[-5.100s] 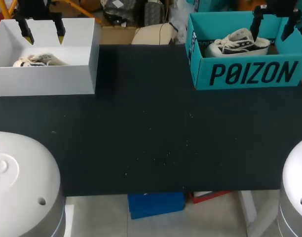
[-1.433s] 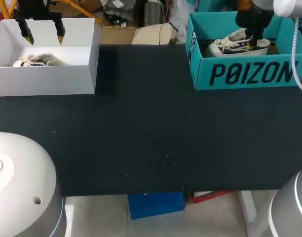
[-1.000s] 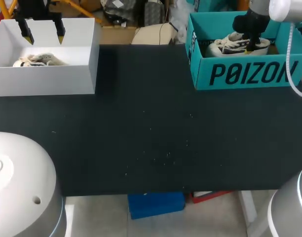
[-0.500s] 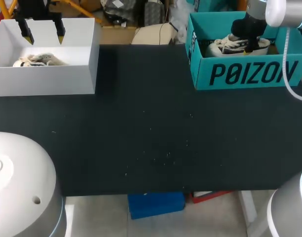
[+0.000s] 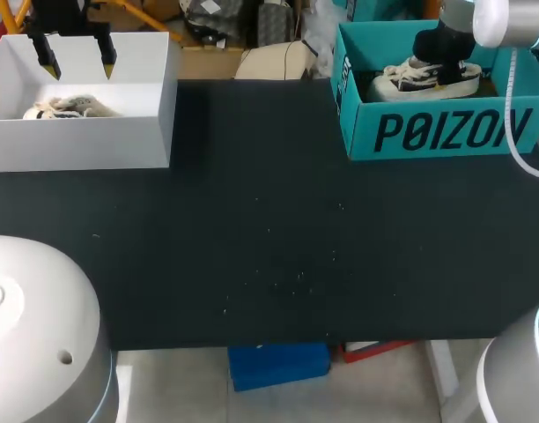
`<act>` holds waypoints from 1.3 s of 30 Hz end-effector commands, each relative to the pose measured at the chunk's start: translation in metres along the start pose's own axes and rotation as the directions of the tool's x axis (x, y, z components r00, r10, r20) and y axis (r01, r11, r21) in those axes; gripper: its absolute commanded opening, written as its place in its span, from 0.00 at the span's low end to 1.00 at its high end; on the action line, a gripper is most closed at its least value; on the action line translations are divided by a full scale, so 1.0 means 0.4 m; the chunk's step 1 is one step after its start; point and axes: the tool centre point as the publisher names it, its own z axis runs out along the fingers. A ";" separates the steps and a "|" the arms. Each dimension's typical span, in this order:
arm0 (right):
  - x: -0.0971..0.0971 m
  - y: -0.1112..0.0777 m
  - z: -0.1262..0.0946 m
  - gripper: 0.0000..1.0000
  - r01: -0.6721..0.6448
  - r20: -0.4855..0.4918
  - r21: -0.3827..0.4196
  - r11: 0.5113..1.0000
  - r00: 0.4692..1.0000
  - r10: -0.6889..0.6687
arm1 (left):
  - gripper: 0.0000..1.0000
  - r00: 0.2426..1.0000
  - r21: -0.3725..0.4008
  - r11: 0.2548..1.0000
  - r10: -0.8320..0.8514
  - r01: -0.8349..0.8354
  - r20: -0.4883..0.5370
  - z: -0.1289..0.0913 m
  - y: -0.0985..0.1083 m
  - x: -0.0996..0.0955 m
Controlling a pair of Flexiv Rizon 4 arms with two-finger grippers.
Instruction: Take the shoe out of the shoebox, open the shoe tongue, remove and reinsert the insole, then place the shoe into the shoebox
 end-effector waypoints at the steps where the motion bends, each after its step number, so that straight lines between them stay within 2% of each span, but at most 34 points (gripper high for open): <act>1: 0.002 -0.003 -0.086 0.00 -0.017 0.008 0.009 1.000 1.000 0.017 | 1.00 1.000 -0.002 1.000 -0.001 0.001 0.001 -0.001 0.000 0.001; 7: 0.006 -0.005 -0.192 0.00 -0.065 0.050 0.026 0.998 0.997 0.064 | 1.00 1.000 -0.002 1.000 -0.001 0.001 0.001 -0.001 0.000 0.001; 16: 0.027 0.027 -0.384 0.00 -0.126 0.145 0.059 0.990 0.983 0.117 | 1.00 1.000 -0.002 1.000 -0.001 0.001 0.001 -0.001 0.000 0.001; 20: 0.038 0.038 -0.466 0.00 -0.116 0.188 0.105 0.988 0.978 0.095 | 1.00 1.000 -0.002 1.000 -0.001 0.001 0.001 -0.001 0.000 0.001; 28: 0.065 0.085 -0.628 0.00 -0.078 0.272 0.117 0.990 0.961 0.044 | 1.00 1.000 -0.002 1.000 -0.001 0.001 0.001 -0.001 0.000 0.001; 34: 0.124 0.106 -0.736 0.00 -0.021 0.320 0.133 0.991 0.947 -0.023 | 1.00 1.000 -0.002 1.000 -0.001 0.001 0.001 -0.001 0.000 0.001; 39: 0.213 0.147 -0.805 0.00 0.032 0.344 0.192 0.981 0.934 -0.098 | 1.00 1.000 -0.002 1.000 -0.001 0.001 0.001 -0.001 0.000 0.001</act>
